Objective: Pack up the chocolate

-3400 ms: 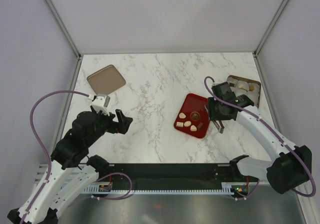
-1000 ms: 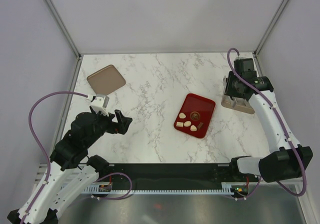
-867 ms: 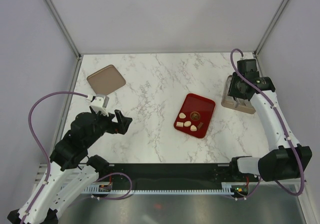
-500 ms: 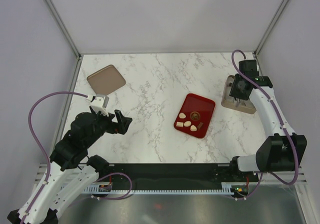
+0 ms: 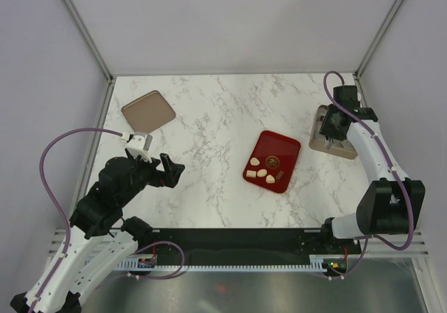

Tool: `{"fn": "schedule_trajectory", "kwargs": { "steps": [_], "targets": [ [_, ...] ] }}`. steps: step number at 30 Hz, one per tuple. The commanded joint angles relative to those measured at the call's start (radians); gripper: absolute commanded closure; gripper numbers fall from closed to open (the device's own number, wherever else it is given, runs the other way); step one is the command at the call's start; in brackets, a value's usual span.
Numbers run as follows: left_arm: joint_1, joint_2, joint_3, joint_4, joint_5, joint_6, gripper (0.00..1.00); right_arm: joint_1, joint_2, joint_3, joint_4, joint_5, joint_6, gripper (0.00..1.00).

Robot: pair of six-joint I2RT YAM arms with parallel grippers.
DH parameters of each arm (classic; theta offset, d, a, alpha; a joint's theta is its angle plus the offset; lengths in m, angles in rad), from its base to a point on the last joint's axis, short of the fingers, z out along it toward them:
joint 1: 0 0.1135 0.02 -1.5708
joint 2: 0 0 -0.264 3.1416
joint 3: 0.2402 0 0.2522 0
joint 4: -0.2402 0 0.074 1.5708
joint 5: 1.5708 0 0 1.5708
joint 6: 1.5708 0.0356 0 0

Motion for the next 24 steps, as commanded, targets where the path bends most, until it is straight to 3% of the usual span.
{"fn": "schedule_trajectory", "kwargs": {
  "steps": [1, 24],
  "targets": [
    [-0.005, -0.006, -0.001, 0.015, -0.022, -0.026, 0.0, -0.012, 0.003, -0.017, 0.054, 0.005, 0.017, 0.63],
    [-0.005, -0.003, -0.003, 0.015, -0.026, -0.026, 0.0, -0.015, -0.004, 0.008, 0.048, -0.02, 0.01, 0.52]
  ]
}}
